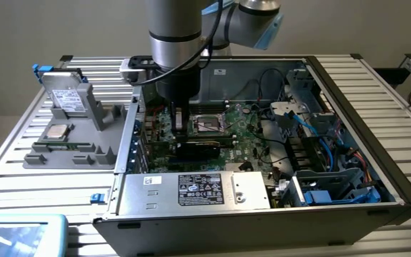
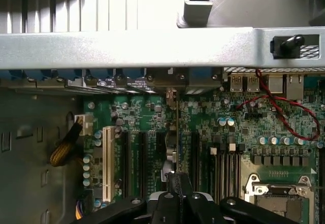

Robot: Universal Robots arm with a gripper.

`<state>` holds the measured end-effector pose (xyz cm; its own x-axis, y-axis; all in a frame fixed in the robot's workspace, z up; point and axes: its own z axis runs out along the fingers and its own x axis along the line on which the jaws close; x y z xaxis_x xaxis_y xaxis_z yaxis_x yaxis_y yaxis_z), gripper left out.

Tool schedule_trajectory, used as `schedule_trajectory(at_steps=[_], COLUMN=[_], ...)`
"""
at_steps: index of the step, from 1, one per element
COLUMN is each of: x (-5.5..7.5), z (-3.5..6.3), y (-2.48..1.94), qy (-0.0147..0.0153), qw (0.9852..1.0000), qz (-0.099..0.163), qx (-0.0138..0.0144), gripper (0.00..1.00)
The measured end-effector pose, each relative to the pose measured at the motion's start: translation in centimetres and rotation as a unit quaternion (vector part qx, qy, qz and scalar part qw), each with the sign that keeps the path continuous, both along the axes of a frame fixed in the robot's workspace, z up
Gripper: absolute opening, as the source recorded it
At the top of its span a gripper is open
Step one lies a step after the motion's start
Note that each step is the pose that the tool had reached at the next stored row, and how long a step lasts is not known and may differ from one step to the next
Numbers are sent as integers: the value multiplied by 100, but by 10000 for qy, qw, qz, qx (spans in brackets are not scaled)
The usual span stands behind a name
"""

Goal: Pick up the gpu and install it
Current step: 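Press down on the gpu until it lock into place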

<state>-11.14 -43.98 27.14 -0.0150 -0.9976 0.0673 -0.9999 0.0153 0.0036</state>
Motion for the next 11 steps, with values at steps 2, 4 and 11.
schedule_trajectory(at_steps=[2, 4, 11], x=[-5, -9, 45], z=[-25, -51, 30], y=[-1, -2, 2], qy=[1, 4, 0], qw=[10000, 10000, 10000], qz=[0, 1, -2], qx=[-3, -10, 1], gripper=[12, 12, 12])
